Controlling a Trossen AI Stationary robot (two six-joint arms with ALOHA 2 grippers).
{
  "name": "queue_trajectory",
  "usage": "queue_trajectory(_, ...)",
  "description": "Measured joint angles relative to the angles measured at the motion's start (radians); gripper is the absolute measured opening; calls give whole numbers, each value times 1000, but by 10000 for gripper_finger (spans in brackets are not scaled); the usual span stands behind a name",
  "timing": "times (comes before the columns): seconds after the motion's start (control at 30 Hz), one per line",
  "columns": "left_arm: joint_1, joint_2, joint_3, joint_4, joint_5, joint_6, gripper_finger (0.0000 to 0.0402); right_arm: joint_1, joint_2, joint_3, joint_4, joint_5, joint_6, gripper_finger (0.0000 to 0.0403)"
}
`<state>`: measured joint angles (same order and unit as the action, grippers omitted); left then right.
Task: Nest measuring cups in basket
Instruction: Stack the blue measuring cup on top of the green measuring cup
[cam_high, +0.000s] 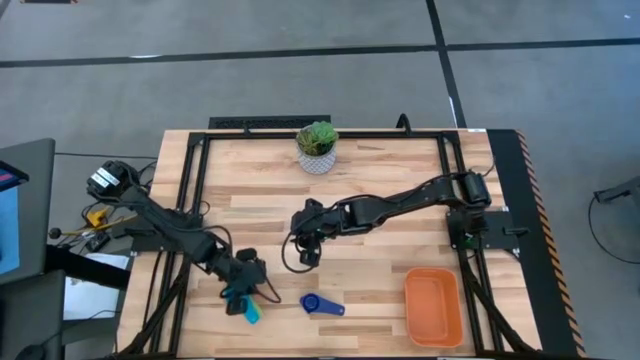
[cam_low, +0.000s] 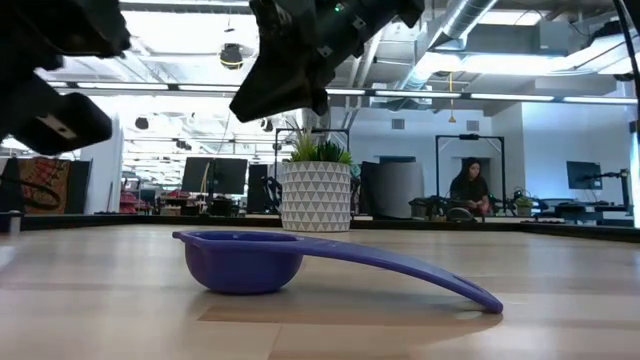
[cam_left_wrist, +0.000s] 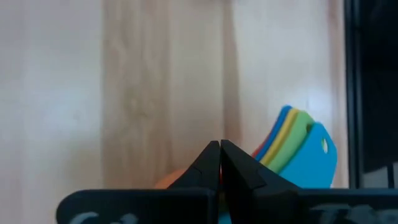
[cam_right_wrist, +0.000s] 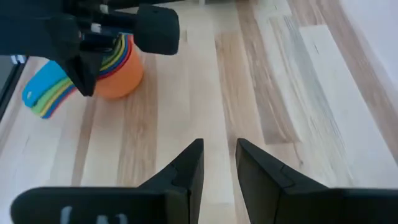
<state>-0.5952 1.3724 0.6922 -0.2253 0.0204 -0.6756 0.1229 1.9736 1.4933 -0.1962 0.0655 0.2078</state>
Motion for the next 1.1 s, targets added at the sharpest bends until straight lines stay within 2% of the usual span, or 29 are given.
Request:
queue_trajectory(0.27, -54, -1, 66, -73, -16, 1, 0, 1, 12, -1, -11, 0, 1, 118)
queue_trajectory(0.43, -89, -5, 174, -249, -122, -51, 0, 1, 11, -1, -10, 0, 1, 118)
queue_trajectory(0.53, -140, -5, 247, -425, -225, -221, 0, 1, 11, -1, -15, 0, 1, 118)
queue_trajectory(0.7, -287, -6, 310, -641, -363, -627, 0, 9, 11, -1, -31, 17, 2, 118)
queue_trajectory(0.9, -468, -3, 302, -712, -391, -1008, 0, 22, 11, -1, -26, 20, 2, 118)
queue_trajectory(1.1, -577, 11, 302, -734, -353, -1190, 0, 21, 11, -1, -28, 20, 2, 118)
